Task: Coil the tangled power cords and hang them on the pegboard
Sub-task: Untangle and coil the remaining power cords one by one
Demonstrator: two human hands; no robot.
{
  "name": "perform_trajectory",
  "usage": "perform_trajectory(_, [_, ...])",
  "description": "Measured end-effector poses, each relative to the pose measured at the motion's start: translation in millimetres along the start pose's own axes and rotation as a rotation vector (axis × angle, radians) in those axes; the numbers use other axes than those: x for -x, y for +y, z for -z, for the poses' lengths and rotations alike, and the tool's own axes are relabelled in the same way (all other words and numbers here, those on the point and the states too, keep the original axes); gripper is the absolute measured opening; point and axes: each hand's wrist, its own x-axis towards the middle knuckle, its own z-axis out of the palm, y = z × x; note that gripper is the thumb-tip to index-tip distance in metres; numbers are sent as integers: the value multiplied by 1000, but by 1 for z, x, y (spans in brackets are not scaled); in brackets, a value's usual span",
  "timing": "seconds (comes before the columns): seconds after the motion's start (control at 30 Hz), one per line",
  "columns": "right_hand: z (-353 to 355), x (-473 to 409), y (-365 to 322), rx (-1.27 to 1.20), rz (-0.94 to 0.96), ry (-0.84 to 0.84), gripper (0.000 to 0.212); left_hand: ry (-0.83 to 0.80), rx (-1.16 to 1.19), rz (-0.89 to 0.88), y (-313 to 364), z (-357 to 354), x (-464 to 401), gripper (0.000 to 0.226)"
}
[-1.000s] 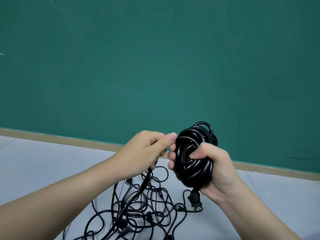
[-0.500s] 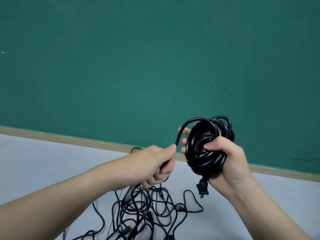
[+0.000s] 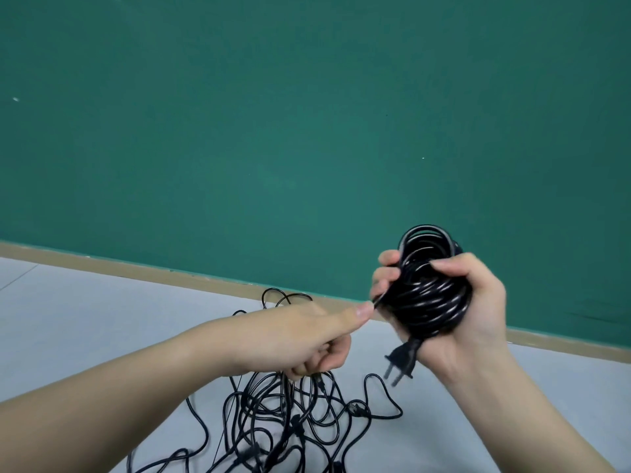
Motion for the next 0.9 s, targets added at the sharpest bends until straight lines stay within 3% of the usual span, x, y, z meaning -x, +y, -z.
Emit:
perform_trajectory(0.17, [16,-8,-33,-53,157,156,30,100,47,-29,-12,19,2,53])
perform_trajectory(0.3, [24,-11,-39,135,206,287,10,239,-250,-104,-22,34,3,36])
perform_trajectory(0.43, [21,-12,-29,349,184,359,12,400,-288,-322,-20,42,9,25])
perform_trajectory(0.7, [-3,2,7,539,13,251,32,618,-231,-577,-8,30,8,18])
perform_trajectory(0.83, [-8,4,27,623,-17,160,49,613,-197,-593,-9,23,1,20])
perform_trajectory(0.9, [-9,6,34,608,-70,68,46,582,-155,-578,-9,20,-2,21])
